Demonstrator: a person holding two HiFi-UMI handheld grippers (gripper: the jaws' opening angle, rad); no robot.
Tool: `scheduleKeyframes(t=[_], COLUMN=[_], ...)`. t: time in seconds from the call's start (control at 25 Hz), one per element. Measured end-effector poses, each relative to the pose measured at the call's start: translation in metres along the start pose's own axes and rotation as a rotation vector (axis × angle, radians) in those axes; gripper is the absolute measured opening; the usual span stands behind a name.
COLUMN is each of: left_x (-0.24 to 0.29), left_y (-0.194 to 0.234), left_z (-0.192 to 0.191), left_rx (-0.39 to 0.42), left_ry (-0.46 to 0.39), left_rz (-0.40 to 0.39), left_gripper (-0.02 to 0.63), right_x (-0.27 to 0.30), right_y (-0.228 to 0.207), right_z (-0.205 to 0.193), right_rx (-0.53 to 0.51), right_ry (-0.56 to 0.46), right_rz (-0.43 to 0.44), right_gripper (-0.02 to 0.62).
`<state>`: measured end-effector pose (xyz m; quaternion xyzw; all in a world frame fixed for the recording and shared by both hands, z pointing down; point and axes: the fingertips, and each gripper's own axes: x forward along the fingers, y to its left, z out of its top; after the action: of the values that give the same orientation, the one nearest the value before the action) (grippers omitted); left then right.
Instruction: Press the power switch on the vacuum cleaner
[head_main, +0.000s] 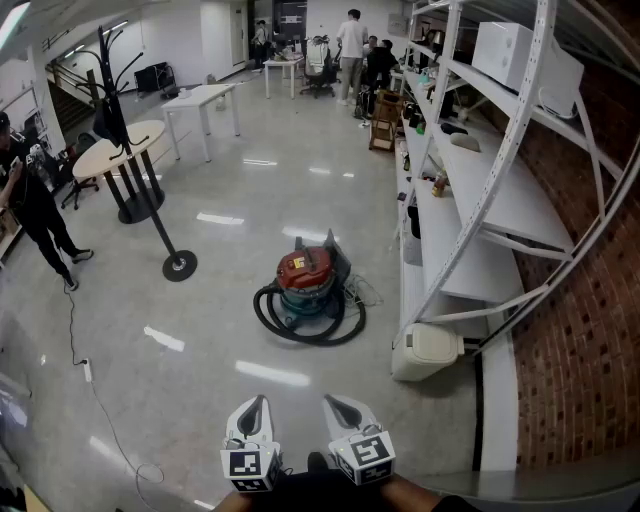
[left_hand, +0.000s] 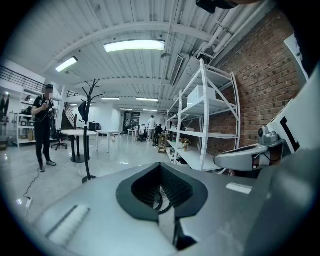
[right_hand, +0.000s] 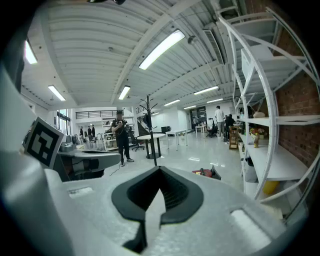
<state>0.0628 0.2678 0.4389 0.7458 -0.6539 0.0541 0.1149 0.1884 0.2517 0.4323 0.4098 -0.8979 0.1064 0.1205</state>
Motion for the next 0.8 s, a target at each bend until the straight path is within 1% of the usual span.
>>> scheduleKeyframes(t=[0.24, 0.48, 0.68, 0.8], left_x=[-0.011, -0.023, -0.031, -0.033], left_y=[-0.002, 0.001, 0.003, 0.001], left_z=[0.002, -0.001, 0.003, 0.005], left_rx=[0.023, 0.03, 0.041, 0.044], left_ry=[-0.002, -0.003, -0.015, -0.014], left_rz=[-0.019, 0.008, 0.028, 0.03], left_gripper=[0.017, 0.017, 0.017, 0.017], right_x=[0.006, 0.003, 0.0, -0.003], right_y=[0.019, 0.024, 0.028, 0.03], right_z=[0.004, 0.005, 0.0, 0.002], right_rx=[0.002, -0.004, 0.031, 0.032], right_ry=[-0.006, -0.017, -0.006, -0.004], right_rz=[0.03, 0.053, 0.09, 0.102], right_gripper=[-0.009, -0.009, -0.008, -0.008])
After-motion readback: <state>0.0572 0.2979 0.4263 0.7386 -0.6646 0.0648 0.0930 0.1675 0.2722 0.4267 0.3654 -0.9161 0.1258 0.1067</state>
